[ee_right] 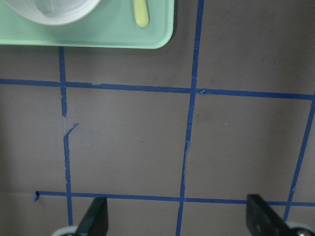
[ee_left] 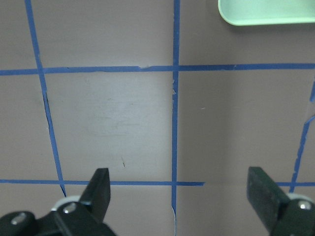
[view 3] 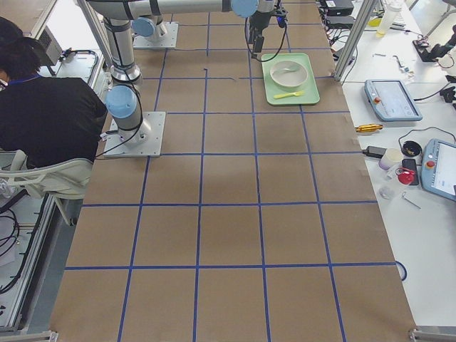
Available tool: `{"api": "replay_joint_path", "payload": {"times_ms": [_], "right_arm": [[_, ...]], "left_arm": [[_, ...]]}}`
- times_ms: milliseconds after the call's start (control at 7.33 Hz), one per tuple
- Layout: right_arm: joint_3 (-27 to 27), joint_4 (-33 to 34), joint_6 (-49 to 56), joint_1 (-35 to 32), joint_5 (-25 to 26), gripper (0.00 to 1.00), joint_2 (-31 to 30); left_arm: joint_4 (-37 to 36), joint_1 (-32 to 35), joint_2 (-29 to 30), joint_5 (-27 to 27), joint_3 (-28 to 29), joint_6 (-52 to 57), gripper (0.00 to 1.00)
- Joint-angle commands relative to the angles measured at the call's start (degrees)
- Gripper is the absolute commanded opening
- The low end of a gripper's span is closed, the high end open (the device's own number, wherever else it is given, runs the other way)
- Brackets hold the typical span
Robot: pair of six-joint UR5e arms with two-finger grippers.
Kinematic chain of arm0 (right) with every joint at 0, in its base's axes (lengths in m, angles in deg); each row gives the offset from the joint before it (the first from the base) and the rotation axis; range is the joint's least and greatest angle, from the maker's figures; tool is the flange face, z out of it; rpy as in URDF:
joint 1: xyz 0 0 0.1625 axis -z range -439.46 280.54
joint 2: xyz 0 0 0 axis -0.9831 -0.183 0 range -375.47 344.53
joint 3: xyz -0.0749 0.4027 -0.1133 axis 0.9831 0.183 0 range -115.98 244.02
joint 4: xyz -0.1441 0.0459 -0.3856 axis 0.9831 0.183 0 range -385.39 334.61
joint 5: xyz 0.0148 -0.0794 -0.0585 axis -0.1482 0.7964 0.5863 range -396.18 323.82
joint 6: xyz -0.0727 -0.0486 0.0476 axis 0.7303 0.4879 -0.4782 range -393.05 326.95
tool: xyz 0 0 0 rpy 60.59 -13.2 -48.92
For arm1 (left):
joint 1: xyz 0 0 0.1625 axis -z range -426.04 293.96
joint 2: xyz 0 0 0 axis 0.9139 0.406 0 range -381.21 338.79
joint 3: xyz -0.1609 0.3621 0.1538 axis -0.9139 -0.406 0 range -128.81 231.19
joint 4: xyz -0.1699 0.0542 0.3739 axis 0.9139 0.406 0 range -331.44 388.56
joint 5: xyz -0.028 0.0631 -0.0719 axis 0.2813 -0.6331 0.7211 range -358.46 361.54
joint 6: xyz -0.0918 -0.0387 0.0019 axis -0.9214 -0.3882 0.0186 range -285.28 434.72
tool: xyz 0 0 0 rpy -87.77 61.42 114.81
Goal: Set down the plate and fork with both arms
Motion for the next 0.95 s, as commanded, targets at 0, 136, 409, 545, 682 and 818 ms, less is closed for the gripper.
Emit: {"api": "replay_joint_path", "payload": {"times_ms": [0, 136, 409, 545, 682, 818], "right_arm": [[-0.01, -0.02, -1.61, -0.25, -0.29, 1.00, 0.28], [-0.01, 0.07, -1.52, -0.25, -0.29, 1.00, 0.37], [-0.01, -0.02, -1.61, -0.25, -0.29, 1.00, 0.28], [-0.01, 0.07, -1.61, -0.25, -0.29, 1.00, 0.28], [-0.01, 0.24, -1.61, -0.25, -0.20, 1.00, 0.37], [0.08, 0.25, -1.69, -0.25, -0.29, 1.00, 0.37]], "left_arm": [[1.72, 0.64, -1.09, 0.48, 0.09, 0.00, 1.00], [2.68, 0.72, -2.40, 1.27, 0.35, 0.00, 1.00], [2.69, 0.64, -2.59, 1.36, -0.35, -0.52, 1.00], [2.69, 0.64, -2.42, 1.01, -0.62, -0.61, 1.00], [2.69, 0.46, -2.33, 0.84, -0.62, -0.53, 1.00], [2.52, 0.46, -1.98, 0.66, -0.62, -0.53, 1.00]]}}
